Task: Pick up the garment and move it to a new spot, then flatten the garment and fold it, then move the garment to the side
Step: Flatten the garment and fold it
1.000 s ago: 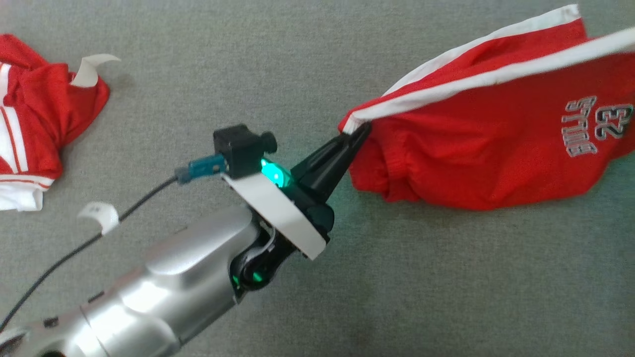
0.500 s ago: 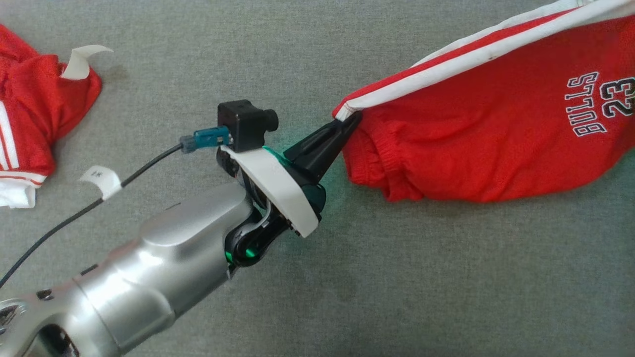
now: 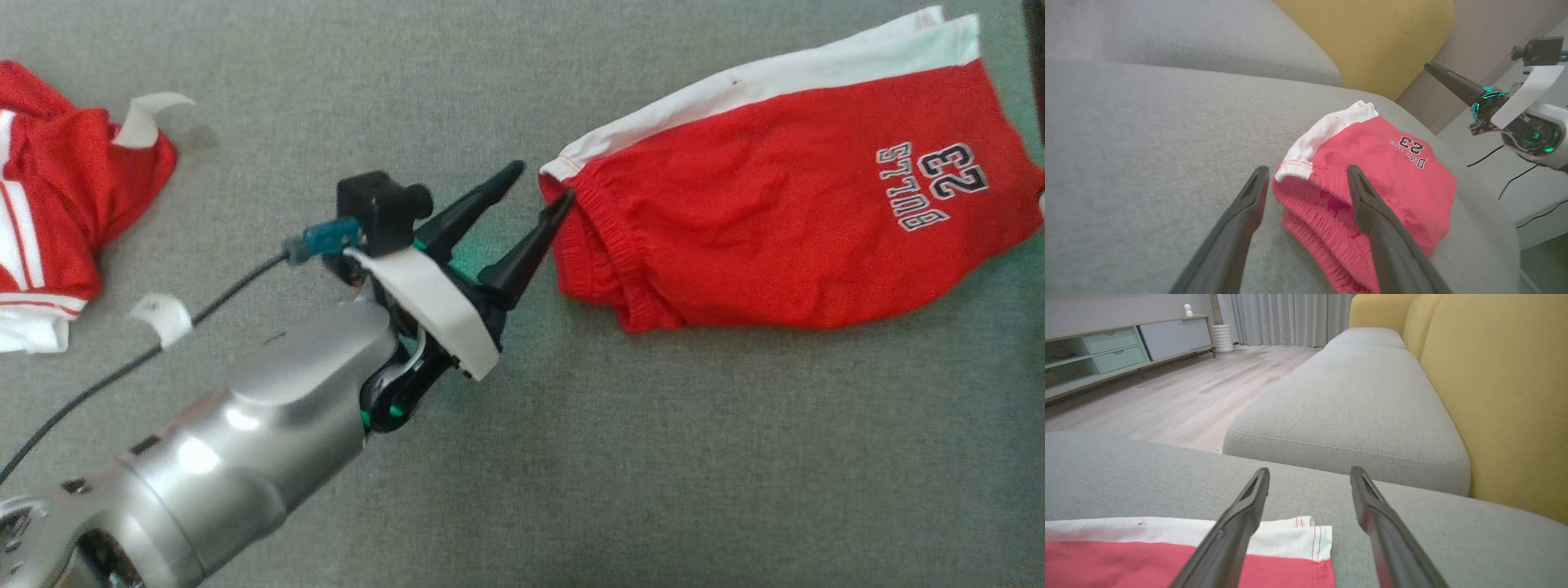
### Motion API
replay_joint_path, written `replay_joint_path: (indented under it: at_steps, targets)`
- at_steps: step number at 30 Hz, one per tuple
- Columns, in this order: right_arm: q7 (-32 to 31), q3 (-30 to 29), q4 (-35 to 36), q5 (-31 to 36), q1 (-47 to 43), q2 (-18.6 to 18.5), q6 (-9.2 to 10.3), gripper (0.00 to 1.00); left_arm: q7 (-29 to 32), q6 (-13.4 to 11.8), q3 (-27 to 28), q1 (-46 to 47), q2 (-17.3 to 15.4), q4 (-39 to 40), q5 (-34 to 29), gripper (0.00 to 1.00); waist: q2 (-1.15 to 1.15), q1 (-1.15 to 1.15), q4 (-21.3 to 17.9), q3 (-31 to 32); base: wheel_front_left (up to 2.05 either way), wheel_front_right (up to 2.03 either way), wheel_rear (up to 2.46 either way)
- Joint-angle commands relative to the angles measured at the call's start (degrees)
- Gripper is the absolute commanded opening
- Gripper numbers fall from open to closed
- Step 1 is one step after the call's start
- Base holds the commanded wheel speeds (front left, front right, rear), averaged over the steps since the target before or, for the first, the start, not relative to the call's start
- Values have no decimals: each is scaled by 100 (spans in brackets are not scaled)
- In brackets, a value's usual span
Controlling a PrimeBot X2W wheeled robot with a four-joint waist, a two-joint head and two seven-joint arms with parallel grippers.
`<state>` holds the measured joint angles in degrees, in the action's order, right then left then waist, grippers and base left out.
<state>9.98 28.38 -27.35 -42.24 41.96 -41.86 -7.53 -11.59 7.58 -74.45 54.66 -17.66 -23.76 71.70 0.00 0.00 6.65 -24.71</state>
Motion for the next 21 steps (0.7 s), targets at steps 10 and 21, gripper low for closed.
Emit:
replay_joint_path:
  at_steps: [10,21]
  targets:
    - [-169,-146,450,-818,-1697,-200,4,100,-339,-1516,2068,-1572,85,624,-2324,100,0,0,-30,778,0,0,0]
    - [-895,-1232,-796,-153,-1807,399,4,100,-341,-2243,3635,-3943,908,2270,-5317,100,0,0,626,924,0,0,0]
